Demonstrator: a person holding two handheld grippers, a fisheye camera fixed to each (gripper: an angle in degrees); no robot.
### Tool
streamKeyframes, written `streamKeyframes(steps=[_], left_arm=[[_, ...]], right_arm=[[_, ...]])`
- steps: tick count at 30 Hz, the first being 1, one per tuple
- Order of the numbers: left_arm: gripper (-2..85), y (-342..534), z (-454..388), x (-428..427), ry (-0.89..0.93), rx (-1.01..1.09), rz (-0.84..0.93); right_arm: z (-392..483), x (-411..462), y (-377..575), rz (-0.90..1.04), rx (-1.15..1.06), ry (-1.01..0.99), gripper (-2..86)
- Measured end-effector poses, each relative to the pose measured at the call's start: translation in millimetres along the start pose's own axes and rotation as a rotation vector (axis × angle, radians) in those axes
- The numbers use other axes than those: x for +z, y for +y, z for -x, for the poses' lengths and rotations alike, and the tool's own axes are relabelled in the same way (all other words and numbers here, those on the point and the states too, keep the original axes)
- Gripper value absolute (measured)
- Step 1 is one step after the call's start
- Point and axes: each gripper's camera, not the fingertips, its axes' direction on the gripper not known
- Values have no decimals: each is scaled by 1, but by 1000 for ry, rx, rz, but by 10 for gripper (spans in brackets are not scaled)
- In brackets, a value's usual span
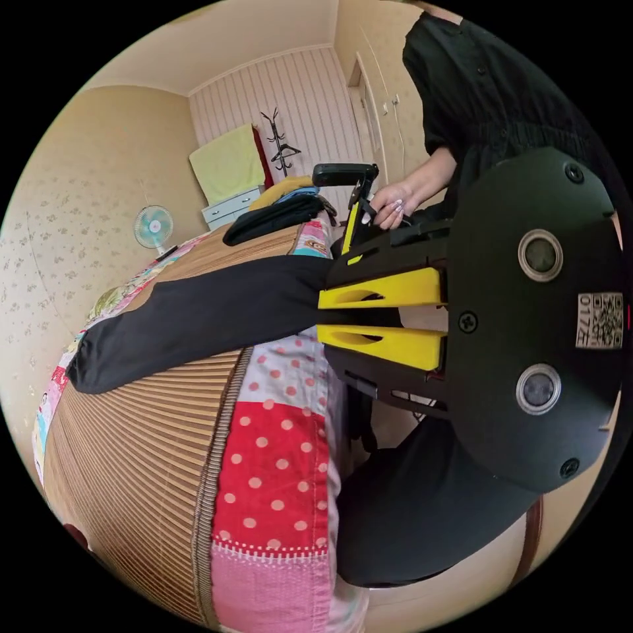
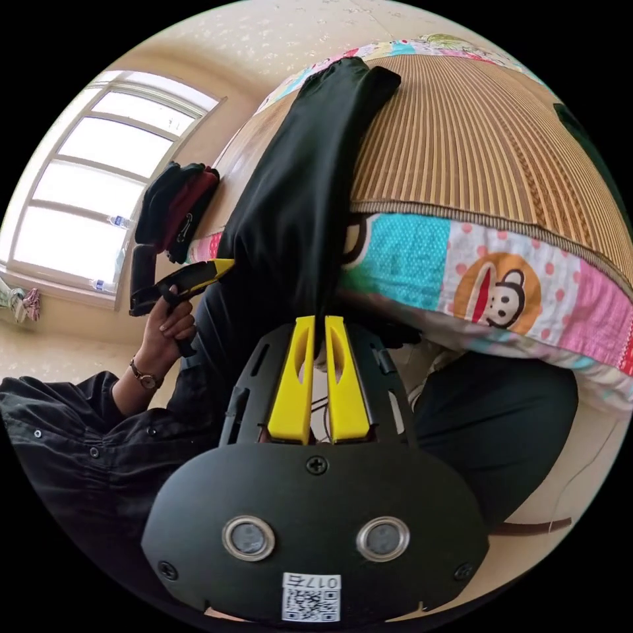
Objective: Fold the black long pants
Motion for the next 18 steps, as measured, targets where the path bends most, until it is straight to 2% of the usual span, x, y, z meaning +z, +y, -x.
streamKeyframes(steps=[2, 7, 14, 18], left_arm=[[72, 2, 7, -7, -29, -16, -11], [99, -12, 41, -34, 86, -45, -154], [109, -33, 56, -20, 138, 36, -109], [113, -24, 63, -17, 169, 58, -99]], right_arm=[[-15, -1, 3, 23, 33, 16, 45], [-51, -51, -4, -199, 55, -170, 95], [-68, -44, -17, -157, -64, -208, 111], [-85, -39, 1, -160, -124, -364, 105]])
